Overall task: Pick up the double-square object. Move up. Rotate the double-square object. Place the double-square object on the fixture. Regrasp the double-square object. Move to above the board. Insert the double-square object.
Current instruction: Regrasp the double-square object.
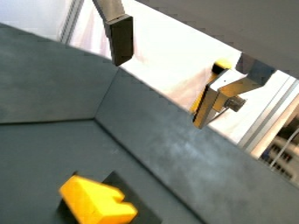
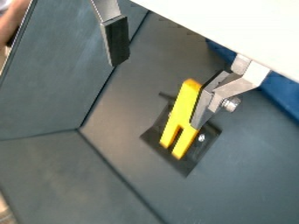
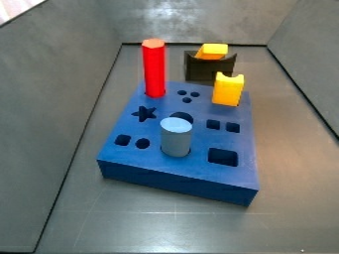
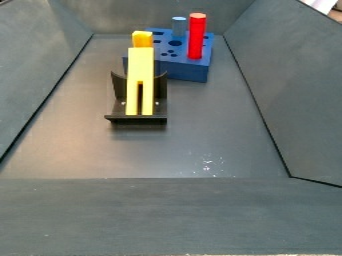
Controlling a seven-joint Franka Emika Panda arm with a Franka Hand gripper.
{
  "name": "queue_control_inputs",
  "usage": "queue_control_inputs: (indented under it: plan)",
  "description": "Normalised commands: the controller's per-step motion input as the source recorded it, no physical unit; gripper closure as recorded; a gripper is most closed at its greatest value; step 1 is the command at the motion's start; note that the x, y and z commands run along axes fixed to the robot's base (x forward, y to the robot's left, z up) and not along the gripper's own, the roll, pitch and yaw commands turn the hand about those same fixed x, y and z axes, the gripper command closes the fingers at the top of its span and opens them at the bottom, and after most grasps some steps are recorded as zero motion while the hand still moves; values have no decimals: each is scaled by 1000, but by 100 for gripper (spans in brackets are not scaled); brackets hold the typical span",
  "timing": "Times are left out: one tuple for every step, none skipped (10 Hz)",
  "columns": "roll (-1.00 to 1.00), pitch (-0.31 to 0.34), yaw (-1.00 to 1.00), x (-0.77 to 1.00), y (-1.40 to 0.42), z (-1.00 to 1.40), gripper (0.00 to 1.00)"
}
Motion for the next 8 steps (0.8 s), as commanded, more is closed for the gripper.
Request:
queue_control_inputs:
  plan:
    - [764,203,233,153,-58,-17,0]
    - [490,146,258,178,-62,-16,0]
    - [379,124,264,189,-64,-18,0]
    - [218,79,256,202,-47,-8,0]
    - [176,46,242,191,-45,-6,0]
    - [171,20,218,168,-61,-16,0]
    - [173,14,202,158,-62,-14,0]
    - [161,100,135,55,41,-1000,0]
